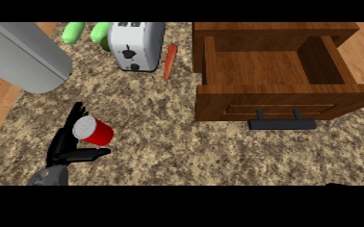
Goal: Pick up the can, place it into the drawer and close the drawer
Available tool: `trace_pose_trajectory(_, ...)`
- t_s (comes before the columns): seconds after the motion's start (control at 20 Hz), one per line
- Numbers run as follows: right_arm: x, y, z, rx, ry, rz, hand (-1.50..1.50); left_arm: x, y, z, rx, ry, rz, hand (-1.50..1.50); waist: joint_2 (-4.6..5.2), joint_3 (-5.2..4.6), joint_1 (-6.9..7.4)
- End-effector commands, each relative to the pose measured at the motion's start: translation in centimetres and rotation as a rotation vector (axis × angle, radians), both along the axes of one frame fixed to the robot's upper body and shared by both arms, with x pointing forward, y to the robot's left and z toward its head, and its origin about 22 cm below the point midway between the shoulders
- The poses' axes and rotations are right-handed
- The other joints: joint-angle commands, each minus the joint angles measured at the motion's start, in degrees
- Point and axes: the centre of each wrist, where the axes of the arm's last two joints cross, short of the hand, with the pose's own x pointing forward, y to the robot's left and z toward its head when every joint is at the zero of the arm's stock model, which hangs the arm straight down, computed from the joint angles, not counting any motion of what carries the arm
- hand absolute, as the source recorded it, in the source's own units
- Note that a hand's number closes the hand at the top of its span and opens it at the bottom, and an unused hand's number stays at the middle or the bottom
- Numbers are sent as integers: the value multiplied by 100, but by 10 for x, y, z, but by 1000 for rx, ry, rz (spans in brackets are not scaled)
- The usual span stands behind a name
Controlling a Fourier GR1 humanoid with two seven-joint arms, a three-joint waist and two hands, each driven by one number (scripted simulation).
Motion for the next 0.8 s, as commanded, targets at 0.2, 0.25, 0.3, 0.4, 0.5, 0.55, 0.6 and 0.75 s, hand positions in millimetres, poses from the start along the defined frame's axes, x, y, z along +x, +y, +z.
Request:
trace_pose_trajectory(0.2, 11, -13, 16, -5, -12, -17, -150, 23, -10, 0, -23, 11, -124, -150, 11, -4, -23)
trace_pose_trajectory(0.25, 4, -5, 7, 0, -25, -18, -150, 41, -11, 15, -30, 0, -137, -150, 2, -1, -14)
trace_pose_trajectory(0.3, 19, -9, -7, 10, -11, 11, -150, 28, -22, -5, -48, 4, -128, -150, 24, -6, -44)
trace_pose_trajectory(0.4, -1, 2, 2, -8, -16, -11, -150, 31, -22, 0, -83, 8, -181, 150, 5, -2, -25)
trace_pose_trajectory(0.5, 21, -7, 3, 5, -20, -20, -150, 39, -23, 6, -112, -17, -208, 150, 2, 0, 10)
trace_pose_trajectory(0.55, 11, 6, -2, -10, -16, -5, -150, 38, -18, 4, -130, -35, -195, 150, 11, -4, -24)
trace_pose_trajectory(0.6, 4, -3, 14, 11, -27, -29, -150, 41, -28, 11, -126, -40, -220, 150, -16, 4, 29)
trace_pose_trajectory(0.75, 8, -16, 7, -21, -40, -19, -150, 49, -40, 7, -131, -71, -219, 150, 4, -1, -20)
